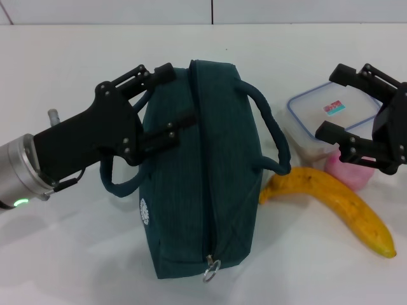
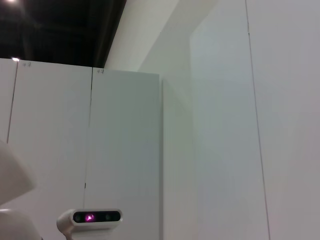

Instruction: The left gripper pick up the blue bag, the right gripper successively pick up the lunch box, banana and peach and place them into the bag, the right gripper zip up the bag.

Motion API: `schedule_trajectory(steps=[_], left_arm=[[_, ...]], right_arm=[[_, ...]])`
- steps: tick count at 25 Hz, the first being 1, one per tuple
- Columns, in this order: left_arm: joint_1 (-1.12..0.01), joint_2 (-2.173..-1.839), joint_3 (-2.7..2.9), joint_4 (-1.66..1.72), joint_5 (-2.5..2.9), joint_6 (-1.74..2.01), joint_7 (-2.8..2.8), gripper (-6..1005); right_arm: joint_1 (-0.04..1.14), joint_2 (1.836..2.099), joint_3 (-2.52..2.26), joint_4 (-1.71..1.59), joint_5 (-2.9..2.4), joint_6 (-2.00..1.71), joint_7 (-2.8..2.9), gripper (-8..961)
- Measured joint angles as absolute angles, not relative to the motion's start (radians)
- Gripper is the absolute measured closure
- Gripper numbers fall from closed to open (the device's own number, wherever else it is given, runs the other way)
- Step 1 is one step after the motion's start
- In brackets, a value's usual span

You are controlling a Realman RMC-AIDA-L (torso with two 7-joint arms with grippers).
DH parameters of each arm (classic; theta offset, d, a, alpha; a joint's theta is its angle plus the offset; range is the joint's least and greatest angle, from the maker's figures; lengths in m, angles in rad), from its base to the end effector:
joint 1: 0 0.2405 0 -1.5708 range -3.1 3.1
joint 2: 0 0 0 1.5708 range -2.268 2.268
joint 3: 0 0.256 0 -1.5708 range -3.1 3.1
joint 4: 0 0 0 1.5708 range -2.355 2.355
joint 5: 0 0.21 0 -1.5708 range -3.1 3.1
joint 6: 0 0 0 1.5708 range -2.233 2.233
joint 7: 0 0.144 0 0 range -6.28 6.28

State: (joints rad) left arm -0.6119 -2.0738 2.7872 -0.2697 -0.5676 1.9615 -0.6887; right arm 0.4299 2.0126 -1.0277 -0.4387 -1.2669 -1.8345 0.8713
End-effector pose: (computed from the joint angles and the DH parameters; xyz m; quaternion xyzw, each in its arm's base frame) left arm -0.2455 0.2826 -0.0026 -0.8571 -0.0434 -0.4762 0.1917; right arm 0.2341 0.2872 0.0210 -0.8628 0.0096 0.4788 0.1618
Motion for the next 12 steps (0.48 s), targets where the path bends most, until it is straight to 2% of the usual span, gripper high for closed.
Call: schedule_trajectory(steps=[12], left_arm=[[-0.618,-2.072,2.787,-0.275,-0.569,1.962,-0.694,272]], right_arm=[[0.437,2.013,-1.028,-0.439,-1.265,-1.83,0.871,95]])
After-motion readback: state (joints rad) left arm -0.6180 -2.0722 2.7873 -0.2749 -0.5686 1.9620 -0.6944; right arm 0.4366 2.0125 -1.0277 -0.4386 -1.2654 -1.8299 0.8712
